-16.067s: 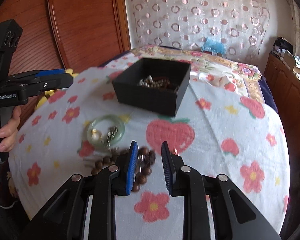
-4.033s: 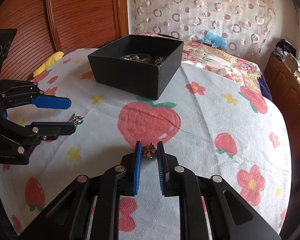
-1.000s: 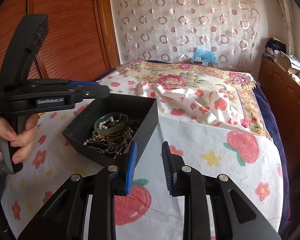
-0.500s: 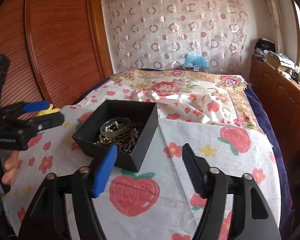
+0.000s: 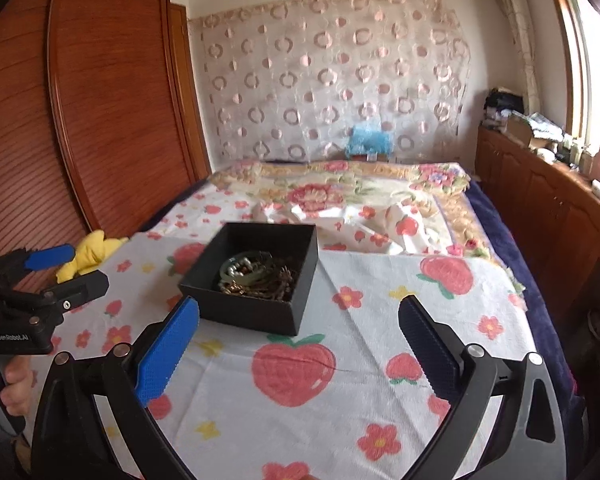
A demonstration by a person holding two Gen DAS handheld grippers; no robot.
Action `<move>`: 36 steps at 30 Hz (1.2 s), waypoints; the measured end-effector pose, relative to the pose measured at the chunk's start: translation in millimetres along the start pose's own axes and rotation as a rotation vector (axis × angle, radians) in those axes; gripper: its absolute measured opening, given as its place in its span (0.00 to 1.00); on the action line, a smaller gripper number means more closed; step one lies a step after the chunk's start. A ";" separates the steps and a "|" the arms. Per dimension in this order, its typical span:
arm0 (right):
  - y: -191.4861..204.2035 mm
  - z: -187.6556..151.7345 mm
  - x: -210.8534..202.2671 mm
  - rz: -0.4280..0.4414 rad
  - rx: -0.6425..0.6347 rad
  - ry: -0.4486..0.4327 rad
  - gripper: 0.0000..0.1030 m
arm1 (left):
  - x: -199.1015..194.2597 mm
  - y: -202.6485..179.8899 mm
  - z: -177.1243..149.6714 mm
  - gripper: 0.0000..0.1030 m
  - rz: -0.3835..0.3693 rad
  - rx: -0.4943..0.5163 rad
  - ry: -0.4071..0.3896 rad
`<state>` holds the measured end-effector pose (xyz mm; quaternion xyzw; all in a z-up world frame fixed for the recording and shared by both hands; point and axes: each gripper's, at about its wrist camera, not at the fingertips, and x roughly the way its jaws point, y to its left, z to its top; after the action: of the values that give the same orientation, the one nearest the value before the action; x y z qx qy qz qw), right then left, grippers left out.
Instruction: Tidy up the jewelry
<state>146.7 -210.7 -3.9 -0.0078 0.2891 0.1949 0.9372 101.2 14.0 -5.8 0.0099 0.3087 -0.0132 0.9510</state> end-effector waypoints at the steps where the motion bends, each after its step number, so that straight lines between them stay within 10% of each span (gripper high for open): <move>1: 1.8 0.3 -5.6 -0.003 0.001 -0.010 0.98 | -5.3 1.1 -0.3 0.93 0.005 -0.005 -0.010; 36: 19.6 -14.1 -66.8 -0.065 0.000 -0.103 0.98 | -65.7 -9.5 -17.3 0.93 0.000 -0.021 -0.054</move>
<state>81.3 -218.5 22.6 -0.0073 0.2403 0.1644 0.9567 37.5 6.2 18.7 -0.0007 0.2832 -0.0101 0.9590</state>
